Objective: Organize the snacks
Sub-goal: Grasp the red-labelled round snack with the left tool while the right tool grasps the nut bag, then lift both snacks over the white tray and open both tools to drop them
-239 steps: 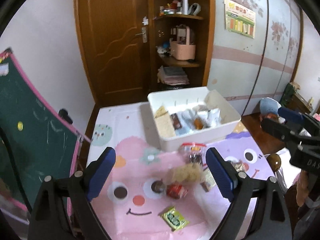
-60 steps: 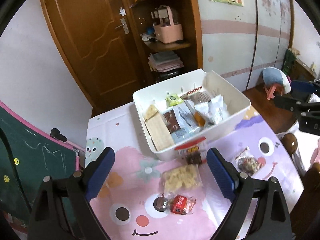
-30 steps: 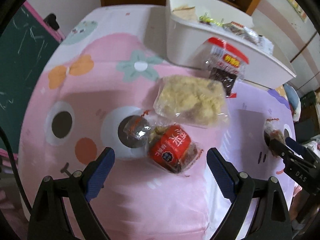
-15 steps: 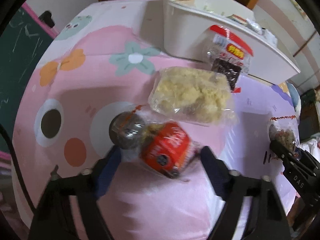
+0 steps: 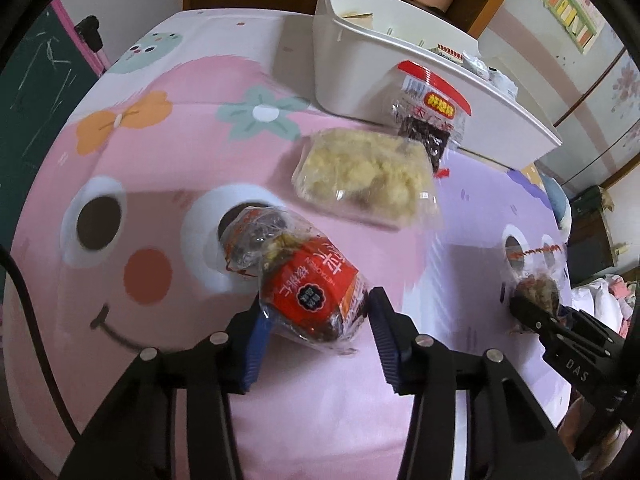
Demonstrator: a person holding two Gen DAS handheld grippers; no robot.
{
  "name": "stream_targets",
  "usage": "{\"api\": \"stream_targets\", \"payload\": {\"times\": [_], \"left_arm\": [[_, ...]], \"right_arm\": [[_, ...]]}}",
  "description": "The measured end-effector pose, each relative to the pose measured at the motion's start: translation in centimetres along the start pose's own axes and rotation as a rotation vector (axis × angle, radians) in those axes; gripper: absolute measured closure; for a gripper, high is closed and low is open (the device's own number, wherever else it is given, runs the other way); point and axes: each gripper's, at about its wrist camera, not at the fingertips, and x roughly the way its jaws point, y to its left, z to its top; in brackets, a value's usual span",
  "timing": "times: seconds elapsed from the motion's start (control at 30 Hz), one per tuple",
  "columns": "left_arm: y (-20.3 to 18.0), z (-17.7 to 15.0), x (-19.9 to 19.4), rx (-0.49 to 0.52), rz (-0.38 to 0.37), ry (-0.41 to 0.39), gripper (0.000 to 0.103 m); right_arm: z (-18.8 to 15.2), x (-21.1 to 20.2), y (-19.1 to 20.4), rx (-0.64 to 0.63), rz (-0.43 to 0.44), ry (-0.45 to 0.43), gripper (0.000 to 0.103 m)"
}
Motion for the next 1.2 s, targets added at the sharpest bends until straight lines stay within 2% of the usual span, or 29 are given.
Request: {"api": "stream_targets", "payload": {"times": [0.13, 0.23, 0.6, 0.73, 0.93, 1.03, 1.2], "left_arm": [[0.3, -0.8, -1.7, 0.013, -0.017, -0.015, 0.057], [-0.2, -0.8, -3.9, 0.037, -0.023, -0.063, 0.057], [-3.2, 0.3, -12.0, 0.136, -0.1, -0.247, 0.057], [-4.1, 1.5, -14.6, 0.166, -0.104, -0.307, 0.057], [-5.0, 5.6, -19.2, 0.191, -0.1, -0.415, 0.057], [-6.1, 8.0, -21.0, 0.208, -0.048, -0.451, 0.057], [-8.0, 12.4, -23.3, 0.224, -0.016, -0.488, 0.056]], "right_arm": [[-0.7, -1.0, 0.6, -0.014, 0.024, -0.006, 0.064], [-0.9, -2.3, 1.0, -0.013, 0.053, -0.032, 0.064], [-0.1, -10.7, 3.3, -0.053, 0.126, -0.23, 0.064], [0.8, -13.9, 4.0, -0.074, 0.141, -0.313, 0.064], [4.1, -18.8, 4.6, -0.122, 0.108, -0.447, 0.064], [6.5, -21.3, 4.4, -0.129, 0.081, -0.516, 0.064], [11.1, -25.3, 3.9, -0.134, -0.019, -0.655, 0.064]]}}
